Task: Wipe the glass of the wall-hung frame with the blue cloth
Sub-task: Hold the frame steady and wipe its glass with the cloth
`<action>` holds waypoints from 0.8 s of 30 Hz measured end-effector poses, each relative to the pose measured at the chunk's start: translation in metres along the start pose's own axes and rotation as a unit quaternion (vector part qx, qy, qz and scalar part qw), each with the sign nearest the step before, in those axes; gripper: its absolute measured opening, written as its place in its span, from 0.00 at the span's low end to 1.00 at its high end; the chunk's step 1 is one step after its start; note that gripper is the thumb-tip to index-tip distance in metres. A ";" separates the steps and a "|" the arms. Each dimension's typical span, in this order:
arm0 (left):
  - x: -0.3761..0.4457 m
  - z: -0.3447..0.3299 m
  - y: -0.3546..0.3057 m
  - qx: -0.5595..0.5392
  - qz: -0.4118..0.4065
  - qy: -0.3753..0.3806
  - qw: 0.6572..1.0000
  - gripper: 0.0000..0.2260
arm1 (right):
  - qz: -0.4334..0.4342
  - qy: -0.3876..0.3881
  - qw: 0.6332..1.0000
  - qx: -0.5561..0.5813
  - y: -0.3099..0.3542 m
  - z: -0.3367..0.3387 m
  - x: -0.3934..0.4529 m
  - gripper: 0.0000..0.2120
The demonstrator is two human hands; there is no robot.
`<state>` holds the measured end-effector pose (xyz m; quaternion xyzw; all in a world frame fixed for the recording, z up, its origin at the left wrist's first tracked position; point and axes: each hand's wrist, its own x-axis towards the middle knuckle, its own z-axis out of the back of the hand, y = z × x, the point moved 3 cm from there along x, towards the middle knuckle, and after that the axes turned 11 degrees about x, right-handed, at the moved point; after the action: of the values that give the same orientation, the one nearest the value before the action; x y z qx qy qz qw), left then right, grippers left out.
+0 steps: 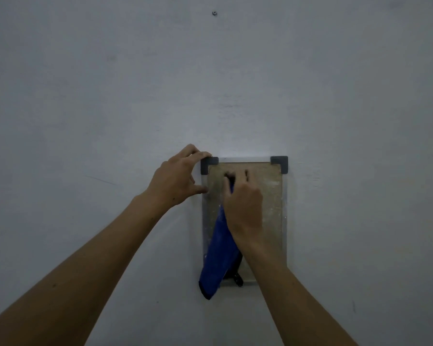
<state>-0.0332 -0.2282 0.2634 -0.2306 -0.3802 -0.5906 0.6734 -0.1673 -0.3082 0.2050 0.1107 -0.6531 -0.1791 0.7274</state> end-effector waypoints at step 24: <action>0.003 0.004 -0.008 0.052 0.005 0.011 0.999 0.32 | -0.026 -0.034 0.999 0.007 -0.016 0.019 0.001 0.07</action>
<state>-0.0416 -0.2282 0.2672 -0.1913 -0.4017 -0.5690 0.6916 -0.1876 -0.3219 0.2015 0.1263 -0.6758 -0.1965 0.6990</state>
